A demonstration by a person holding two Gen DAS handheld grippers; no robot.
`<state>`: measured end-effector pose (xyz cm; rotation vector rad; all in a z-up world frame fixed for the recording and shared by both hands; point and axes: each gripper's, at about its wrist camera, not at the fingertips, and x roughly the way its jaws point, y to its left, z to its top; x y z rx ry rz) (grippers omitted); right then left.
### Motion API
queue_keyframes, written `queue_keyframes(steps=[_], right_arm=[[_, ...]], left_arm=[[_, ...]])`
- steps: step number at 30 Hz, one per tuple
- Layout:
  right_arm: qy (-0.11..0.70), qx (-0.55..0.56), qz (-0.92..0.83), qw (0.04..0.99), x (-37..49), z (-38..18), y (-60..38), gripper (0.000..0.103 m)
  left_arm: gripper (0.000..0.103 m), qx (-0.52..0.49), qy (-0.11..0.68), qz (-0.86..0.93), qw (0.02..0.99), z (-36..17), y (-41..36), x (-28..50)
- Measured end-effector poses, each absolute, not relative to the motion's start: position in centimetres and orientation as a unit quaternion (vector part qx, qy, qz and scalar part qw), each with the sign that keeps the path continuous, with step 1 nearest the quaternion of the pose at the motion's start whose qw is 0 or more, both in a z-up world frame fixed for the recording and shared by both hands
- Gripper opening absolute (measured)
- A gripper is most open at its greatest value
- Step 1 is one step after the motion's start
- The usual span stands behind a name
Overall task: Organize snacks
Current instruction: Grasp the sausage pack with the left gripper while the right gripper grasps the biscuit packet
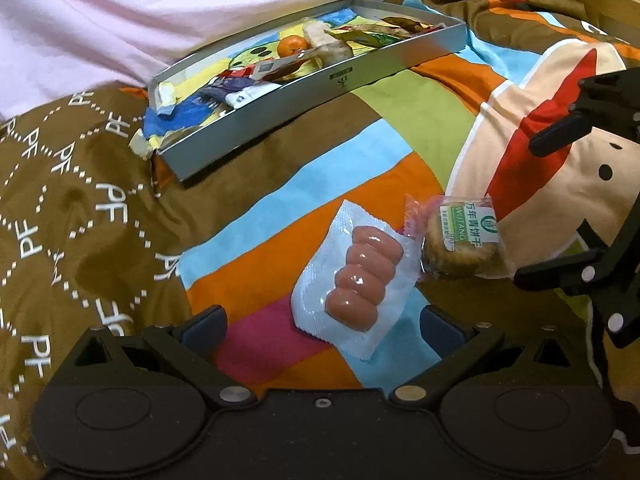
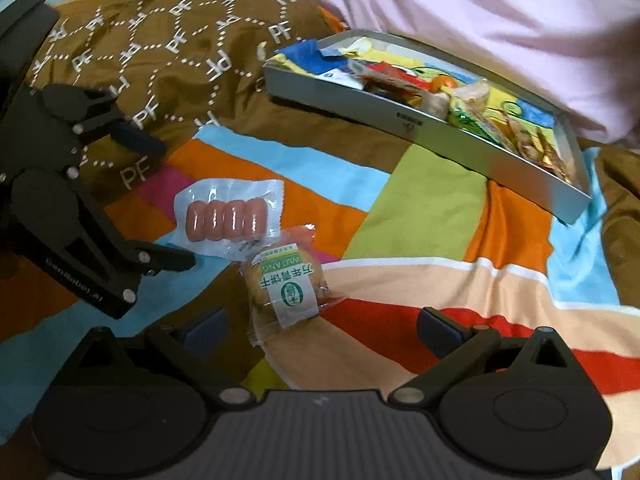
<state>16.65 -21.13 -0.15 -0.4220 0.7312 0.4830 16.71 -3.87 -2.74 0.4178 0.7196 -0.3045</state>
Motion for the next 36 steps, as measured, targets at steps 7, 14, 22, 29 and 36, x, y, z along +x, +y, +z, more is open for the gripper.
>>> queue_keyframes(steps=[7,14,22,29,36], right_arm=[[0.335,-0.236,0.262,0.874,17.1,-0.9,-20.3,0.103],[0.343,-0.241,0.278,0.864,18.3,-1.1,-20.0,0.102],[0.340,-0.254,0.290,0.858,19.4,-1.5,-19.7,0.085],[0.339,-0.251,0.294,0.857,19.4,-1.5,-19.6,0.081],[0.345,-0.249,0.298,0.854,19.1,-1.4,-19.3,0.062]], left_arm=[[0.102,0.234,0.325,-0.168,0.901,-3.1,-4.4,17.1],[0.102,0.254,0.324,-0.198,0.889,-3.8,-4.4,17.4],[0.101,0.269,0.317,-0.224,0.881,-3.9,-4.7,18.3],[0.091,0.266,0.316,-0.227,0.882,-3.8,-4.7,18.4],[0.074,0.307,0.296,-0.241,0.871,-4.1,-5.6,16.9]])
